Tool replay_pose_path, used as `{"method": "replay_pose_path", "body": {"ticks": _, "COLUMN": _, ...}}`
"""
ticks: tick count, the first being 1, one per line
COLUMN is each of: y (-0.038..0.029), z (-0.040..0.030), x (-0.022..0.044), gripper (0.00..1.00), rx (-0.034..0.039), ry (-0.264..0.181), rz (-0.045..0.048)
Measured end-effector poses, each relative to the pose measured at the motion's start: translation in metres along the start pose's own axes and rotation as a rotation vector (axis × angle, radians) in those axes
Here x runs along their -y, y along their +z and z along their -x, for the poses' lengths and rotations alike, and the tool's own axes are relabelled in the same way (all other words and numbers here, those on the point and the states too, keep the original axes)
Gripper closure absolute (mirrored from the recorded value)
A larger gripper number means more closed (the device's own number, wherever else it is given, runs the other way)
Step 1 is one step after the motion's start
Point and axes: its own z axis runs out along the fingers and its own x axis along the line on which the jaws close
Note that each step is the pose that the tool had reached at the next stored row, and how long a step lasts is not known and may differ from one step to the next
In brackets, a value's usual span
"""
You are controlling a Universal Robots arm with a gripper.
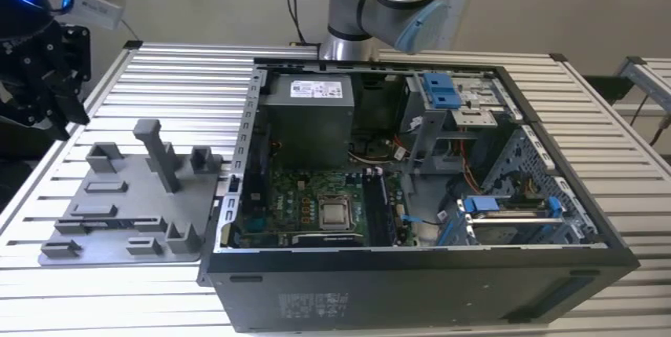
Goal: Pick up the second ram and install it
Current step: 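Pick up the second ram and move it above second insertion slot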
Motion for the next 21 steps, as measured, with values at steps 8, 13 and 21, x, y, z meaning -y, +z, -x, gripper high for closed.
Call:
{"method": "replay_pose_path", "body": {"ticks": 8, "y": 0.0073, "z": -0.0001, "x": -0.0001, "gripper": 0.64, "rx": -0.0012, "ry": -0.030, "rz": -0.0004}}
{"method": "replay_pose_path", "body": {"ticks": 13, "y": 0.0083, "z": -0.0001, "x": -0.0002, "gripper": 0.64, "rx": -0.0015, "ry": -0.034, "rz": -0.0006}}
{"method": "replay_pose_path", "body": {"ticks": 21, "y": 0.0109, "z": -0.0002, "x": -0.0008, "gripper": 0.64, "rx": -0.0013, "ry": -0.034, "rz": -0.0011}}
